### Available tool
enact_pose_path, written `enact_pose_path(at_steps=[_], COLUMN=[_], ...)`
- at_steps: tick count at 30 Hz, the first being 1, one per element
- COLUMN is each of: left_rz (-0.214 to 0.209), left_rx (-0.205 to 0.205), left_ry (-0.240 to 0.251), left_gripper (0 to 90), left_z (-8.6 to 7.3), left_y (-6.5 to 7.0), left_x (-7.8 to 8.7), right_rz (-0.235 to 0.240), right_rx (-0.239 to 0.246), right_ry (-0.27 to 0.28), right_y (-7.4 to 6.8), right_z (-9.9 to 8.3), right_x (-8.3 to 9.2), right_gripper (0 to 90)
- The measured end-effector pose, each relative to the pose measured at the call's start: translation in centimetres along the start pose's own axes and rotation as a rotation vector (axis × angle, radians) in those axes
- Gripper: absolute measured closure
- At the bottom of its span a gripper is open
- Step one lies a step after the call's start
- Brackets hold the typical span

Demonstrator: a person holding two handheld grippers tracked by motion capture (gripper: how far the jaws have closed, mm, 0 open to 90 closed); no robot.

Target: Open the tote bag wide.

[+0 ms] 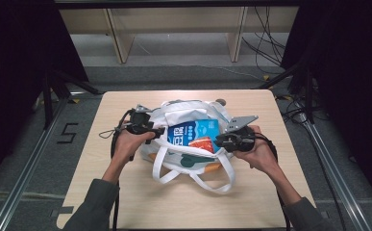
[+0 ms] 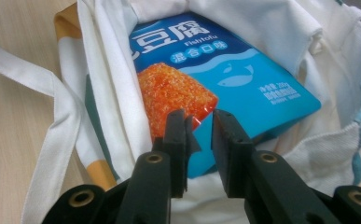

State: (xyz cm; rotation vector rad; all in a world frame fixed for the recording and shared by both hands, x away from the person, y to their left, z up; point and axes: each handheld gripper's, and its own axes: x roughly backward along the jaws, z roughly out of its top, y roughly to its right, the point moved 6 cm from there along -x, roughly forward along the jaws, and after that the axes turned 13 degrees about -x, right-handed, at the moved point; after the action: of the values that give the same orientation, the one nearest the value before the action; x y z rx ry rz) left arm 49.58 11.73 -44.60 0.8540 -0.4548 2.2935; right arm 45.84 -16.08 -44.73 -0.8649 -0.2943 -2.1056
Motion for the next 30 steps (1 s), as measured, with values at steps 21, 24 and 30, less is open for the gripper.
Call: enact_pose_path(at_steps=[21,24,30], left_rz=[-0.057,-0.070,-0.092], left_rx=[0.017,0.028,0.027], left_ry=[0.132,0.150,0.167], left_gripper=[40.9,40.3,37.6], left_z=[-0.9,-0.9,-1.0], left_y=[2.7,3.1,3.7], left_x=[3.2,3.5,4.1], right_rz=[-0.022,-0.013,-0.033], right_rx=[-0.017,-0.009,-0.027], right_ry=[0.063,0.057,0.077], right_y=[0.1,0.1,0.2], right_z=[-0.6,-0.7,-0.9], right_x=[2.2,2.6,2.9], right_gripper=[70.6,69.4,65.9])
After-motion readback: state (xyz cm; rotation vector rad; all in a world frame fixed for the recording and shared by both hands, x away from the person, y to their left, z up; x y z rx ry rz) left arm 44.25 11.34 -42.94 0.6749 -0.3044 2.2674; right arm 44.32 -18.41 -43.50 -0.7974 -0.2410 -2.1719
